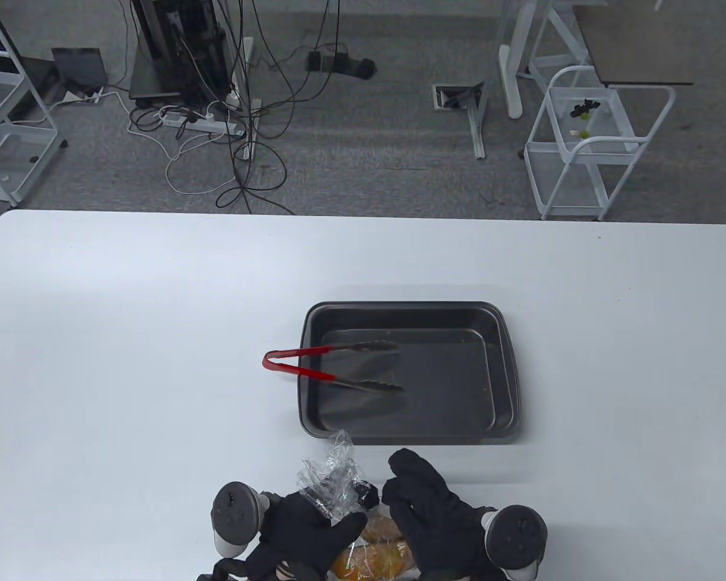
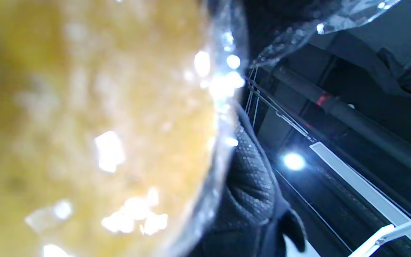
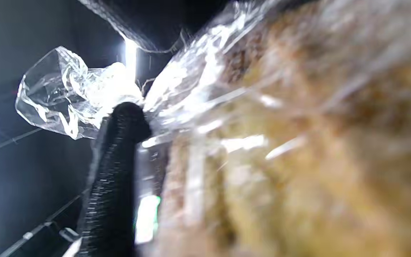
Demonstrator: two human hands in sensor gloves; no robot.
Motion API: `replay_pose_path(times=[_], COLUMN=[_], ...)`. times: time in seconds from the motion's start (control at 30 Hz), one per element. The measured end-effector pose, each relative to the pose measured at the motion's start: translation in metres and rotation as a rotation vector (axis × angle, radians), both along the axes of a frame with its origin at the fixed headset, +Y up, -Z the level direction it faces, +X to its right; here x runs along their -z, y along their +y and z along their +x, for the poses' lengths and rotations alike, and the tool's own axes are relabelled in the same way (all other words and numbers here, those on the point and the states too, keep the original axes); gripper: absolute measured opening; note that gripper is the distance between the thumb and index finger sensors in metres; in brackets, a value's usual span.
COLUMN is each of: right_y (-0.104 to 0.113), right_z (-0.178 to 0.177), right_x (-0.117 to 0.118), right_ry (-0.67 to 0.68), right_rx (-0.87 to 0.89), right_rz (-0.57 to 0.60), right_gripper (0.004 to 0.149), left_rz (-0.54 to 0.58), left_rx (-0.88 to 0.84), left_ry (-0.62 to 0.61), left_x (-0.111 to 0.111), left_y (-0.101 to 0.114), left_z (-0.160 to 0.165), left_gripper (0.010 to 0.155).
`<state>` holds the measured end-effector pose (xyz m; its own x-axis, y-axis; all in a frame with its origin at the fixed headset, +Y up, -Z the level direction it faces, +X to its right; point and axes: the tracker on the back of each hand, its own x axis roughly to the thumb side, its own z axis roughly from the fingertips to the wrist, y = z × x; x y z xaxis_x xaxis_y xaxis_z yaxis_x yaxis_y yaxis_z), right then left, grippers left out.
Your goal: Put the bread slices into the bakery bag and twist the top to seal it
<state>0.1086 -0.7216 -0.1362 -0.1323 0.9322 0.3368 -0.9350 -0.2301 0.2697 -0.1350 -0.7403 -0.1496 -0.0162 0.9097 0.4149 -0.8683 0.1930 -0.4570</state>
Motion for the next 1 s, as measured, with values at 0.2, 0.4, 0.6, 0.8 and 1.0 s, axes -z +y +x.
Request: replay_pose_path(times=[0.2,0.4,0.6,0.8,1.0], right_y=[-0.003,-0.007,0.004,0.007,0.014], right_z=[-0.002,-0.004,-0.001,-0.001,-0.002], right_x=[0.004,0.01,0.009,0.01,0.002], right_ry=[0.098,0.137,0.052,0.119,0.07], right_rx=[0.008,0.009,-0.161,-0.014,-0.061], right_rz=[-0.055,-0.111,0.042,-0.001,0.083], right_gripper=[0.057,0.056,0.046,0.043,0.043], left_rz=[-0.016,-0.015,0.003,0.04,0.122], left_rx=[-0.013,0.03,0.089,0.214,0.322], left_ry=[-0.037,-0.048,0.006,0.053,0.144], left_x=[0.002,0.001,-0.002,-0.004,-0.01], left_y=[-0.002,-0.001,0.001,0.004,0.012], left_z=[-0.002,0.001,0.003,0.005,0.008], left_gripper=[0.05,0.05,0.05,0.051,0.051])
